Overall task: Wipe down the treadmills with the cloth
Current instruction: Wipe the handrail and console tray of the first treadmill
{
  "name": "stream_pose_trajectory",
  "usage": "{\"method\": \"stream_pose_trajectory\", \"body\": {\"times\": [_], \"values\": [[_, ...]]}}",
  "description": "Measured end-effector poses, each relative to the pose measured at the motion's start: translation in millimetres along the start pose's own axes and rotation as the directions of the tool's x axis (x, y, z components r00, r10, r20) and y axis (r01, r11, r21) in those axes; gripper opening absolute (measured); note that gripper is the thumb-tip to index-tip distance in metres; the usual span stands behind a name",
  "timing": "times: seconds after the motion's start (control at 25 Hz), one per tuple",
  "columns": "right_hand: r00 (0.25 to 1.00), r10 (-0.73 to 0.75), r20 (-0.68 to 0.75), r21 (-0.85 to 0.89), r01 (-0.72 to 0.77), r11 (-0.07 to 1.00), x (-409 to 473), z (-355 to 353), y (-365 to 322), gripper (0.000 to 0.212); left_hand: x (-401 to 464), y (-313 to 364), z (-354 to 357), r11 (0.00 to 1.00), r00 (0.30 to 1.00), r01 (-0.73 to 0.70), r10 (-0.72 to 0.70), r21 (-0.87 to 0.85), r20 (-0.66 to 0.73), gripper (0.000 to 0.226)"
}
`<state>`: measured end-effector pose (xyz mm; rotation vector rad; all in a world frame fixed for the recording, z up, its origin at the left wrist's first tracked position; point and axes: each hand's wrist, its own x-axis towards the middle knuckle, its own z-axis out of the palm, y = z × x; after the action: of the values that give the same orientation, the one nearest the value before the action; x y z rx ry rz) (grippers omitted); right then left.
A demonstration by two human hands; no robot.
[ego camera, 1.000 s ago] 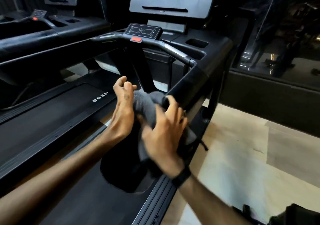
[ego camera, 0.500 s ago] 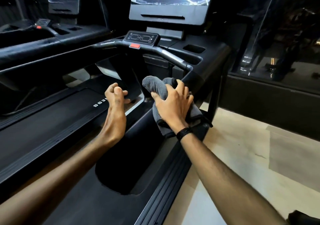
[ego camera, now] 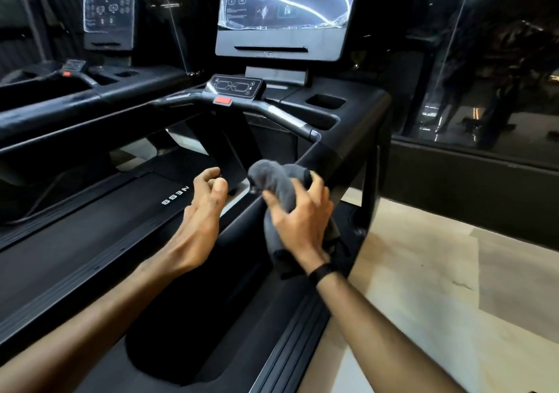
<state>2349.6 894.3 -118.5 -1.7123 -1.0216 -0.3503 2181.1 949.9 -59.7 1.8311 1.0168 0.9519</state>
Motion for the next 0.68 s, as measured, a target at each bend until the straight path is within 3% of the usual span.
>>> {"method": "stream_pose_trajectory", "body": {"times": [0.12,0.24,0.32,0.4,0.44,0.56,0.68], "values": [[0.955,0.289,-0.073,0.126,-0.279,0.952,36.8,10.6,45.1,0.073,-9.3,1.9,2.4,0.994,0.992,-0.021,0.008,0.104,0.124,0.081],[0.794,0.595,-0.125,0.409,-0.505,0.76,22.6,16.1,56.5,0.08,-7.4,15.2,9.8,0.992,0.989,0.007,-0.025,0.126,0.147,0.092],[0.668,0.737,-0.108,0.563,-0.569,0.599,-8.6,19.5,56.2,0.077,6.2,18.4,16.3,0.986,0.99,0.014,-0.037,0.168,0.134,0.1],[0.632,0.772,-0.069,0.626,-0.575,0.527,-51.2,17.3,38.3,0.068,17.9,17.6,26.0,0.983,0.987,0.016,-0.044,0.184,0.152,0.102],[0.663,0.743,-0.09,0.623,-0.545,0.562,-71.4,11.7,23.2,0.066,23.5,18.5,31.0,0.982,0.984,-0.004,-0.03,0.189,0.178,0.1],[0.864,0.486,-0.129,0.464,-0.381,0.8,-94.8,-8.3,-14.4,0.049,49.6,16.2,50.8,0.977,0.979,-0.012,-0.032,0.215,0.201,0.086],[0.99,0.134,-0.046,0.217,-0.121,0.969,-51.5,-13.7,-6.9,0.043,85.8,-8.3,61.7,0.987,0.967,0.147,-0.159,0.072,0.197,0.068]]}}
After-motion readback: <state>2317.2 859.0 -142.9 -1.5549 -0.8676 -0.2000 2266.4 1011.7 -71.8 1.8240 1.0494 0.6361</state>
